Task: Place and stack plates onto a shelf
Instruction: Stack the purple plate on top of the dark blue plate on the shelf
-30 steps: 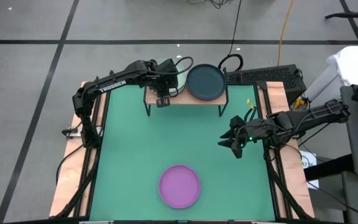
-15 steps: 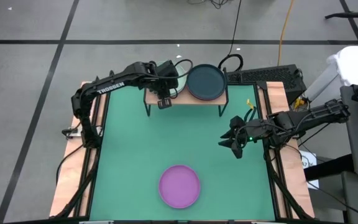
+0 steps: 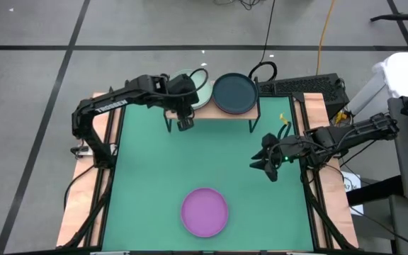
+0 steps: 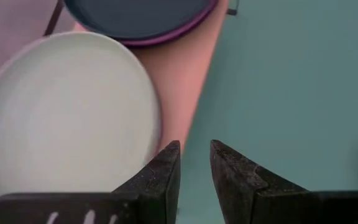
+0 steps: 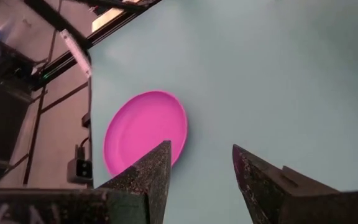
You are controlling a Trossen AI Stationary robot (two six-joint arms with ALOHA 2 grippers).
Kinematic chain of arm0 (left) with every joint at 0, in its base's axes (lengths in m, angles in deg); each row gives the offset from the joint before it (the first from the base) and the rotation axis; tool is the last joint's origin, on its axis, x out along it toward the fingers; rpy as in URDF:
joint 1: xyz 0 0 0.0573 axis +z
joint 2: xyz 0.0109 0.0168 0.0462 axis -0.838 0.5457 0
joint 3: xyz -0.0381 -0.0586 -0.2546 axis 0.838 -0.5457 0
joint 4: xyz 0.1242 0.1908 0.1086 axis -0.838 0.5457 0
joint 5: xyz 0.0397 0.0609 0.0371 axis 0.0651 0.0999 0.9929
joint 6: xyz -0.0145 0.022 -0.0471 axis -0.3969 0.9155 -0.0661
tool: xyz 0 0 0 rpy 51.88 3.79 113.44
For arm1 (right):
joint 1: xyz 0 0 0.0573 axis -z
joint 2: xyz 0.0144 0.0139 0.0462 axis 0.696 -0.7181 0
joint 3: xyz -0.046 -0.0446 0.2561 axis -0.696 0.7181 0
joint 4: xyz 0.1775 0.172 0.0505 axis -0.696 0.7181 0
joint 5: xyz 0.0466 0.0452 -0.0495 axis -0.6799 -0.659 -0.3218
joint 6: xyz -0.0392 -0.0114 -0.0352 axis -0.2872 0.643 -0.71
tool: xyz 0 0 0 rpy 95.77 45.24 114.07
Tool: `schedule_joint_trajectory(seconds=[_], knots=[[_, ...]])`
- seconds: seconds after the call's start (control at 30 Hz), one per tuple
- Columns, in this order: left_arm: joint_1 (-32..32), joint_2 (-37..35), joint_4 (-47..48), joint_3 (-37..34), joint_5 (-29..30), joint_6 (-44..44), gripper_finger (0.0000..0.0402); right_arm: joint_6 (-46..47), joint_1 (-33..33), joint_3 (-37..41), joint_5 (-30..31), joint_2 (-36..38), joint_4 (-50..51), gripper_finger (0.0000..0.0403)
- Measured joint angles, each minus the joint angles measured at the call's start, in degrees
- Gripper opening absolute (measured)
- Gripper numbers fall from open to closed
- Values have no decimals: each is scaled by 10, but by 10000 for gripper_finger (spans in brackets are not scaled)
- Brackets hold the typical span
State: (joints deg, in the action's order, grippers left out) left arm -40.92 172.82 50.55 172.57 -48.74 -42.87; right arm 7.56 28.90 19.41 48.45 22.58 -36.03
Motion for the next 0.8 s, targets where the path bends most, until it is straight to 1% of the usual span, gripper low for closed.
schedule_joint_trajectory(seconds=[0.27, 0.47, 0.57, 0.7, 0.8], knots=[[-64, -4, 46, 0, 0, -94, 95, -59, 0, 0, -52, 0, 5, 155], [-131, -4, 43, 0, 0, -159, 95, -86, -5, 0, -102, -3, 5, 155], [-162, -4, 47, 0, 6, -165, 95, -78, -17, 0, -129, -14, 5, 155], [-184, -4, 66, 0, 10, -158, 95, -64, -45, 0, -131, -43, -29, 155], [-197, -4, 78, 0, -8, -148, 95, -75, -64, -1, -131, -73, -65, 155]])
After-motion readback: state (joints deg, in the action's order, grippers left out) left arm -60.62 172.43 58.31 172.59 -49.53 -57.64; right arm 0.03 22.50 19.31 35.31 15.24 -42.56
